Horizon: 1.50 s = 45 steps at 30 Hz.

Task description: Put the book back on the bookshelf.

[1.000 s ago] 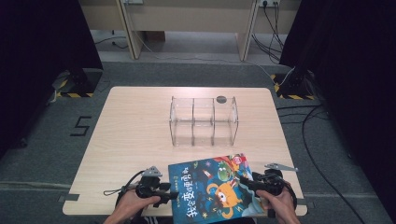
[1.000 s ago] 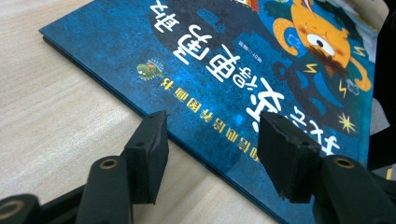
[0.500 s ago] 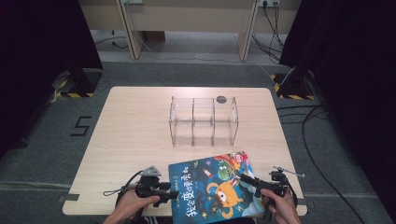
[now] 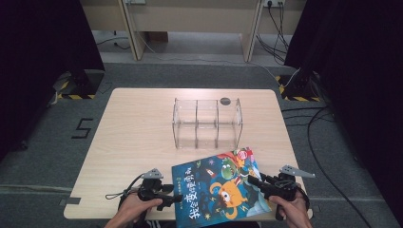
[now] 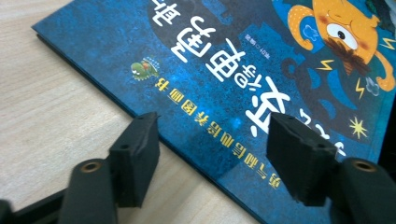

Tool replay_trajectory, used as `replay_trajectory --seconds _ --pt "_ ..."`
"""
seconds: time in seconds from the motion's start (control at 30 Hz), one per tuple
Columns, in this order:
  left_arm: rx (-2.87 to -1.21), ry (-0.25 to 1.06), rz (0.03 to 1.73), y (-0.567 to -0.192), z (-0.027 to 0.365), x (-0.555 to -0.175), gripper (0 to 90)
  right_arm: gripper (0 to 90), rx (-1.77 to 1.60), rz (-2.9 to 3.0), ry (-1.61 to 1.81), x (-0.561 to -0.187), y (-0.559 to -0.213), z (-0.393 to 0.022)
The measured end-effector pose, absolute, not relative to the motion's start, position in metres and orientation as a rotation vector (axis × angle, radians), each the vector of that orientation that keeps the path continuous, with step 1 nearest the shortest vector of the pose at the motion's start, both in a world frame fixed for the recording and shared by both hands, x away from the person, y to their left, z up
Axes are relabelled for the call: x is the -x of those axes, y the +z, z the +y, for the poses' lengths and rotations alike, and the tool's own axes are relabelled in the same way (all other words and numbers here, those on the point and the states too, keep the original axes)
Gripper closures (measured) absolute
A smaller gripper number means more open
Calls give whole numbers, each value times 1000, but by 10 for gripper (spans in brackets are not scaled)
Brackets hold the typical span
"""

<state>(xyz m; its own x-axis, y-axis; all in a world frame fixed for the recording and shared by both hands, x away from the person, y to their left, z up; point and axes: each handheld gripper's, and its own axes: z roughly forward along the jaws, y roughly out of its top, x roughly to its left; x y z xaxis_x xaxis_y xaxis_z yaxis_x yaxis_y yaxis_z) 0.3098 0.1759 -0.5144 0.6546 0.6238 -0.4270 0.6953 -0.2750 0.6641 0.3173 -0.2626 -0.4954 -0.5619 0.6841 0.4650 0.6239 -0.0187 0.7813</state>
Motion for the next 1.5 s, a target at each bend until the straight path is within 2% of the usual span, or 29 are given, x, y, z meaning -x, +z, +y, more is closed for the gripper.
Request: replay_trajectory --seconds 0.1,0.53,1.07,1.23,1.5 --pt "-1980 -73 1046 -514 178 -311 286 550 -1352 2156 1674 -317 -489 -262" --pt "-1970 -79 1033 -515 173 -313 300 541 -1170 2115 1682 -315 -479 -260" --pt "-1967 -90 1040 -514 171 -317 338 536 -1299 2133 1659 -319 -492 -265" --pt "-1946 -78 1034 -512 173 -316 399 532 -1358 2152 1629 -320 -497 -267" --pt "-1929 -57 1015 -509 173 -315 439 520 -1445 2203 1571 -323 -506 -269"
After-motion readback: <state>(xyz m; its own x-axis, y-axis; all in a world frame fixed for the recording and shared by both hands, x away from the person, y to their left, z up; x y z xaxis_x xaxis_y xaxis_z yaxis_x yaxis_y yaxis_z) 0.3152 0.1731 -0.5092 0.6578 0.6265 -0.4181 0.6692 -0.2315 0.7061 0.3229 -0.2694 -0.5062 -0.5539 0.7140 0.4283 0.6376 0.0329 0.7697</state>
